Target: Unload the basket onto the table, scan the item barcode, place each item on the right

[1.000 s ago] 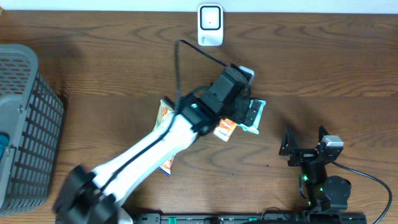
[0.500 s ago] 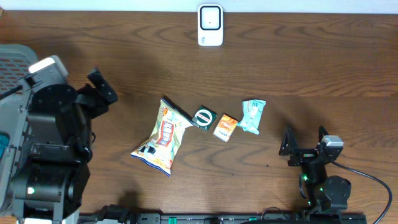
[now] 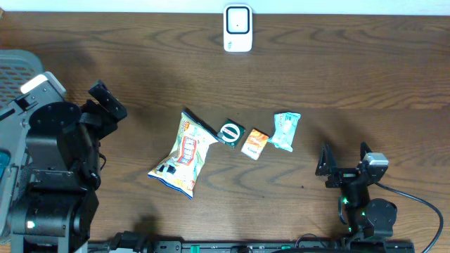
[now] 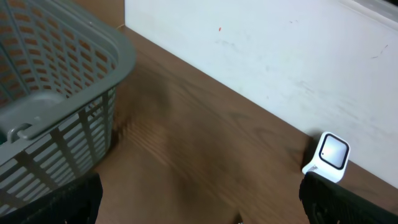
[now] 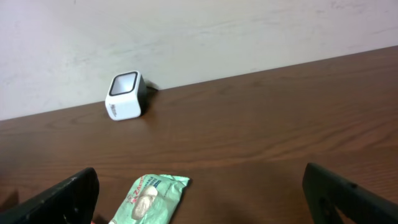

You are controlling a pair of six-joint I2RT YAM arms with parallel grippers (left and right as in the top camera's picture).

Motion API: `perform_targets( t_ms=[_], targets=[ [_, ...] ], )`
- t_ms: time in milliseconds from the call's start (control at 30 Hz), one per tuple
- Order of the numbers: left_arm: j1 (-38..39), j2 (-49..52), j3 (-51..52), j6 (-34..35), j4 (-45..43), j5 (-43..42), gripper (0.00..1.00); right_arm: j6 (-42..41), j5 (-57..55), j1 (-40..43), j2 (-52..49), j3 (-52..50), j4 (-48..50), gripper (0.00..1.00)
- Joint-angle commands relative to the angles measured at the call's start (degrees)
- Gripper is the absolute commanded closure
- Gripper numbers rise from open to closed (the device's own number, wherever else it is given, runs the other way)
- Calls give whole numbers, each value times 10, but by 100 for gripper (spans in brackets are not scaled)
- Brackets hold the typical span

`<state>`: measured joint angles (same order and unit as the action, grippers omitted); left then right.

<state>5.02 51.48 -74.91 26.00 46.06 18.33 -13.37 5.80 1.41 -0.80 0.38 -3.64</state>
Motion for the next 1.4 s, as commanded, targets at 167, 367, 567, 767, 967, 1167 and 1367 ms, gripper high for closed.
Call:
perform_targets(
  t_ms=[167,367,567,767,967,1167,1367],
  targets=[
    [-2,-3,-4,14,2,4,0,2,3,-3,2,-1,-2,1],
    [-2,0,-4,13,-61,60,0,2,3,-3,2,-1,-2,1],
    [-17,59,-4,-4,-156,155,0,2,3,-3,1,-1,-2,1],
    [-199,131,-4,195,-155,193,1,2,3,-3,2,-1,-2,1],
    [-434,200,-4,359,-98,-24,1,2,3,-3,2,-1,-2,1],
    [-555,309,-4,384,-84,-121,1,2,3,-3,2,-1,-2,1],
    [-610,405,-4,465,-88,-113,1,2,3,-3,2,-1,-2,1]
  ],
)
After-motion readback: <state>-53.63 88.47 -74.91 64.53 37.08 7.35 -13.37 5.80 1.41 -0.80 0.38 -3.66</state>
